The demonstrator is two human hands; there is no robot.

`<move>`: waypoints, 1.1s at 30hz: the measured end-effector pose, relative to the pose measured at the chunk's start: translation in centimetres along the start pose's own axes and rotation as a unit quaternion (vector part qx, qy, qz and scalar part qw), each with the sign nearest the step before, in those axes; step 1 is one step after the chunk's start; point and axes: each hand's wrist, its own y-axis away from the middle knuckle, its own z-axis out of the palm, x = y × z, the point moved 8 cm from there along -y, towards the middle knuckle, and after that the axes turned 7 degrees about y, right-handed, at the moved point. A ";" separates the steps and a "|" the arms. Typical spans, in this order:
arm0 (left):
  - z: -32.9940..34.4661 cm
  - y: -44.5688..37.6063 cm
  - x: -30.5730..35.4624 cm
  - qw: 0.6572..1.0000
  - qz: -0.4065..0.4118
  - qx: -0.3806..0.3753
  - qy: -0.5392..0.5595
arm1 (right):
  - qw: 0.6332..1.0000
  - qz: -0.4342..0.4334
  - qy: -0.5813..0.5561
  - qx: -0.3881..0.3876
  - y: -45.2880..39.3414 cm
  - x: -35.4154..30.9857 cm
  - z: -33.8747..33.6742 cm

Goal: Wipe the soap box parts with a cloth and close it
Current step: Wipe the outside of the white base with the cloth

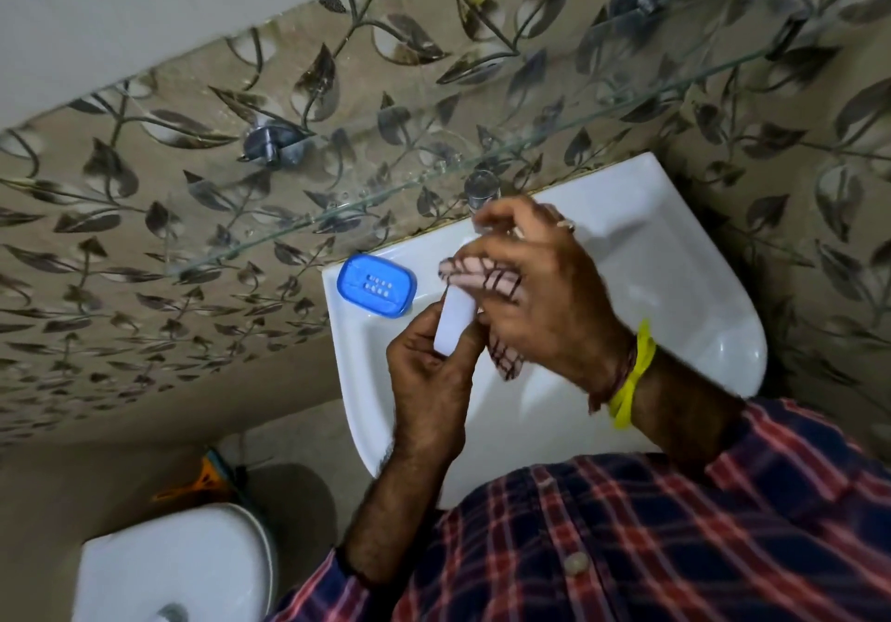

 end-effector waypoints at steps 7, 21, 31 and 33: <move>0.0 -0.1 0.3 1.000 0.007 0.004 0.009 | 0.999 -0.034 -0.031 -0.020 1.4 -0.8 0.6; -0.3 0.8 -0.4 0.999 -0.031 0.006 0.013 | 0.971 0.141 -0.193 -0.015 -0.7 3.4 0.2; 0.4 -0.7 2.1 0.994 -0.017 -0.046 -0.096 | 0.956 0.158 -0.246 0.008 1.3 3.5 0.2; 0.8 -1.1 2.9 0.988 0.002 -0.067 -0.138 | 0.954 0.159 -0.254 0.026 1.8 3.6 0.0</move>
